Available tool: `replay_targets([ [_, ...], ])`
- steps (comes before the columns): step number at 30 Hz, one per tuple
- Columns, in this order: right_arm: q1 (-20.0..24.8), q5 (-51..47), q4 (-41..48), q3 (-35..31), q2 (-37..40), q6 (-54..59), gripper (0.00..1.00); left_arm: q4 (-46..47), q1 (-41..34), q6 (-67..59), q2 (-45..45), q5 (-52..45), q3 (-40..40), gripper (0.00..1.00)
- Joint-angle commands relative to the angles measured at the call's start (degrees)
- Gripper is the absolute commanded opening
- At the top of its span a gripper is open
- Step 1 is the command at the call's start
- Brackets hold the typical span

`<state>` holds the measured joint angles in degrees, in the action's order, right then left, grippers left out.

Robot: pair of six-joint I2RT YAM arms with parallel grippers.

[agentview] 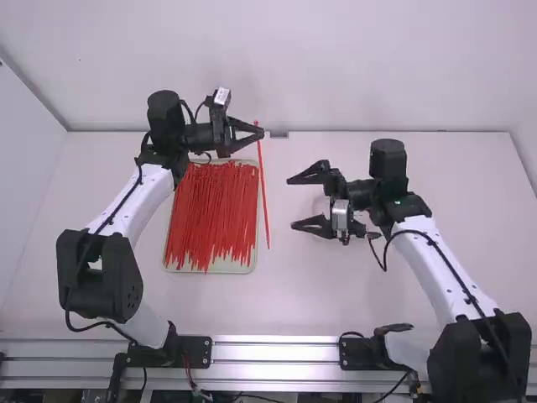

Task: Fasten the cable tie

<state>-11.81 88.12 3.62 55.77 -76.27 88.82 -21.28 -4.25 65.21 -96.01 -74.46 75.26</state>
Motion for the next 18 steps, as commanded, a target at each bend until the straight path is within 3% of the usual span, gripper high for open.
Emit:
replay_targets([
  [1,-1.75,1.29,-0.17,2.01,1.01,14.53,0.99,-0.17,0.02,6.34,0.22,-1.60,1.33,0.02],
  [6,-4.76,0.94,-0.35,2.01,0.98,21.31,0.99,-0.07,-0.02,9.20,0.22,-1.18,1.33,0.02],
  [9,-6.25,0.59,-0.35,2.01,0.98,24.74,0.89,-0.07,-0.96,10.36,0.22,-0.72,1.33,0.02],
  [18,-7.32,0.61,-0.33,2.01,0.98,27.15,0.72,-0.35,-3.72,9.97,0.22,2.95,1.33,0.02],
])
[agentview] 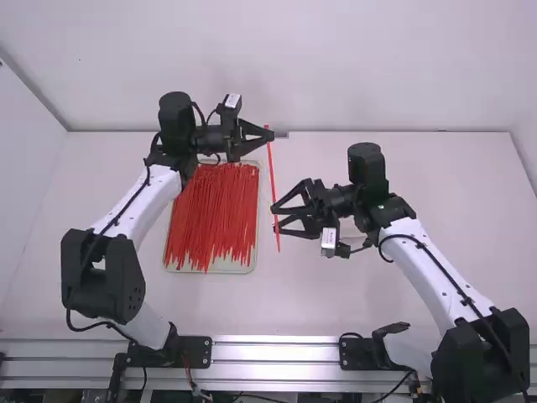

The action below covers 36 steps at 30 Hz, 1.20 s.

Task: Fasten the cable tie

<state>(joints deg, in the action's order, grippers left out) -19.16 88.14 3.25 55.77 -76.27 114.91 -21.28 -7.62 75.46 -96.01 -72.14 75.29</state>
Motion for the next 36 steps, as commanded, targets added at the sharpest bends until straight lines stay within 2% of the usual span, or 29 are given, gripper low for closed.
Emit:
replay_targets([
  [1,0.02,0.59,0.11,2.01,0.98,1.05,0.70,-0.17,-0.33,-0.26,0.22,0.72,1.31,0.02],
  [7,0.02,0.55,0.22,2.01,0.98,0.44,0.54,-0.17,-0.37,-0.26,0.22,0.74,1.31,0.02],
  [10,0.02,0.59,0.28,2.01,0.98,0.42,0.48,-0.20,-0.04,-0.26,0.22,-0.04,1.31,0.02],
  [12,0.02,0.98,0.48,2.01,0.98,0.44,0.35,-0.17,-0.37,-0.31,0.22,-0.44,1.31,0.02],
  [13,0.02,1.22,0.46,2.01,0.98,0.44,0.33,-0.20,-0.37,-0.48,0.22,-0.42,1.31,0.02],
  [16,-0.15,1.20,0.44,2.01,0.98,0.42,0.29,-0.17,-0.04,-0.42,0.22,-0.50,1.31,0.02],
  [23,-0.02,0.55,0.46,2.01,0.98,0.44,0.29,-0.02,-0.72,-1.57,0.22,-0.92,1.31,0.02],
  [28,-0.11,0.57,0.46,2.01,0.98,0.42,0.17,-0.15,-0.52,-1.62,0.22,-0.94,1.31,0.02],
  [30,-0.07,0.57,0.44,2.01,0.94,0.44,0.17,-0.15,-0.42,-1.90,0.22,-0.96,1.31,0.02],
  [33,-0.04,0.59,0.68,2.01,0.94,-0.46,0.00,-0.04,-0.72,-1.97,0.22,-0.94,1.31,0.02],
  [36,-0.17,0.68,0.04,2.01,0.94,-5.66,0.00,-0.15,-0.52,-2.45,0.22,-0.94,1.31,0.02],
])
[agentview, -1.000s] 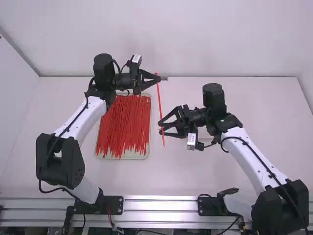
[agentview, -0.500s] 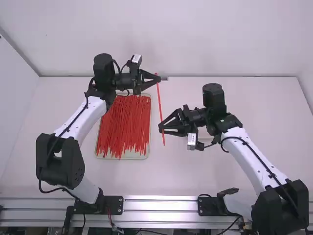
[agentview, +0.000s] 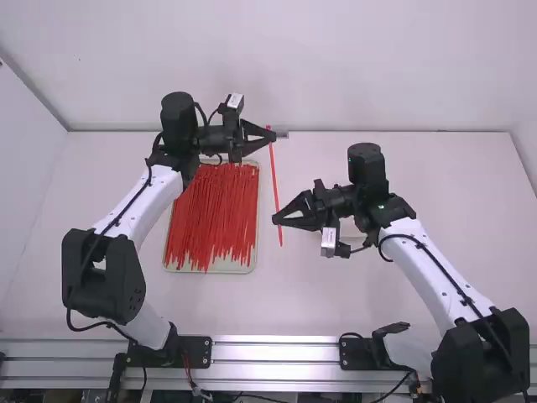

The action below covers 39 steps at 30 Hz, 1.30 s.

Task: Fasten the cable tie

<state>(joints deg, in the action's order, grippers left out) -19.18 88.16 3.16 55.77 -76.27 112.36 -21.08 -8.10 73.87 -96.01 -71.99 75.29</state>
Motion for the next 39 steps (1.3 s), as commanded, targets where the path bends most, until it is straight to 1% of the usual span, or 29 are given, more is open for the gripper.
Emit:
replay_targets([
  [1,-0.74,0.76,-1.29,2.01,0.94,-11.85,0.00,-0.37,-0.52,-4.37,0.22,-1.05,1.31,0.02],
  [2,-0.83,0.79,-1.73,2.01,0.94,-14.08,0.00,-0.52,-0.59,-5.44,0.22,-1.07,1.31,0.02],
  [3,-0.87,0.81,-3.23,2.01,0.94,-19.87,0.00,-0.57,-0.63,-7.39,0.22,-1.09,1.31,0.02],
  [5,-0.85,1.25,-7.65,2.01,0.94,-34.27,0.00,-0.13,-0.59,-15.41,0.22,-1.16,1.31,0.02],
  [11,-0.68,1.20,-18.40,2.01,0.94,-65.42,0.00,6.51,-0.59,-31.30,0.22,-0.17,1.31,0.02],
  [13,-0.42,-0.59,-21.81,2.01,0.96,-74.97,0.00,7.65,-0.59,-36.85,0.22,-0.26,1.31,0.01],
  [14,-0.20,-3.06,-23.80,2.01,0.96,-78.90,0.00,7.78,-0.61,-41.03,0.22,-0.81,1.29,0.01],
  [15,-0.20,-3.50,-23.93,2.01,0.94,-79.28,0.00,7.78,-0.61,-41.55,0.22,-0.92,1.29,0.02],
  [16,-0.42,-6.93,-24.02,2.01,0.96,-80.50,0.00,7.76,-0.74,-45.94,0.22,-2.36,1.27,0.02],
  [18,-0.37,-10.95,-24.00,2.01,0.96,-79.47,0.00,7.78,-1.36,-49.86,0.22,-3.63,1.27,0.02],
  [20,-0.37,-11.08,-23.96,2.01,0.96,-78.12,0.00,7.76,-1.22,-51.41,0.22,-3.98,1.27,0.02],
  [22,-0.44,-6.82,-24.04,2.01,0.96,-75.08,0.00,7.74,-1.33,-54.64,0.22,-4.00,1.27,0.02],
  [25,-0.37,-2.25,-24.00,2.01,0.96,-74.36,0.00,7.50,-1.33,-58.38,0.22,-3.67,1.27,0.01],
  [27,-0.37,-3.04,-24.57,2.03,0.96,-79.23,0.00,7.56,-1.22,-61.64,0.22,-3.67,1.27,0.01],
  [30,-0.24,-6.03,-29.05,2.03,0.96,-91.14,0.00,7.56,-1.27,-66.55,0.22,-3.67,1.27,0.01],
  [34,1.14,-6.10,-38.16,2.03,0.96,-103.06,0.00,7.54,-1.27,-71.30,0.22,-3.72,1.27,0.01],
  [38,1.51,-13.03,-46.23,2.03,0.96,-117.00,0.00,7.15,-1.33,-76.00,0.22,-3.69,1.27,0.01],
  [39,1.51,-13.79,-46.84,2.03,0.96,-118.44,0.00,7.04,-1.33,-76.54,0.22,-3.69,1.27,0.01],
])
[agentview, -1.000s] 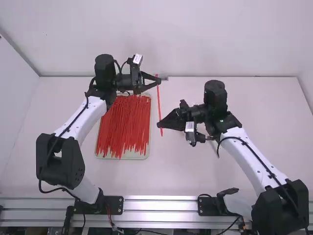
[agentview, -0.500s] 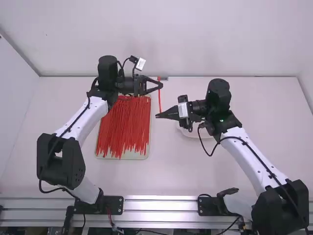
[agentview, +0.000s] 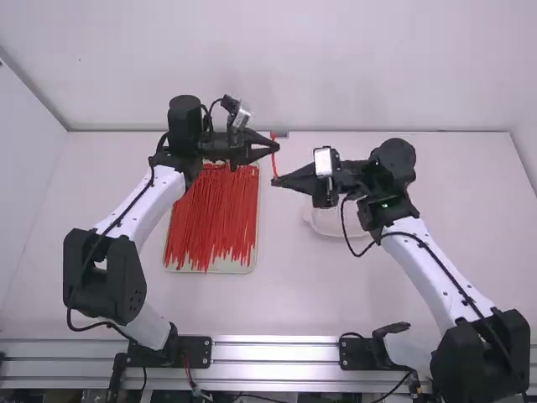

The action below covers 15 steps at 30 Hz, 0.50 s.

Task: Fasten the cable tie

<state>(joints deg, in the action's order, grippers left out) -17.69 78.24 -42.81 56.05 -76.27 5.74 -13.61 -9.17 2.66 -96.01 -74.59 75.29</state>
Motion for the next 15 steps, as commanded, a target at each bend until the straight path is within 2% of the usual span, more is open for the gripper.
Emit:
replay_targets([
  [1,0.04,-5.20,-2.19,1.75,0.96,-14.58,0.00,-0.87,-0.15,-6.75,0.22,-1.36,1.27,0.02],
  [3,0.09,-7.30,-3.43,1.75,0.96,-20.52,0.00,-3.50,-0.26,-10.78,0.22,-4.02,1.27,0.02],
  [7,-0.02,-7.82,0.44,1.73,0.22,-25.70,0.00,-11.28,-0.35,-12.94,0.22,-9.09,1.27,0.02],
  [11,0.09,-7.96,3.54,1.42,-1.38,-28.17,0.00,-18.93,-0.55,-10.67,0.22,-8.35,1.27,0.02],
  [15,0.07,-12.52,2.73,-0.50,-1.88,-32.33,0.00,-23.82,-0.48,-10.64,0.22,-8.31,1.27,0.02],
])
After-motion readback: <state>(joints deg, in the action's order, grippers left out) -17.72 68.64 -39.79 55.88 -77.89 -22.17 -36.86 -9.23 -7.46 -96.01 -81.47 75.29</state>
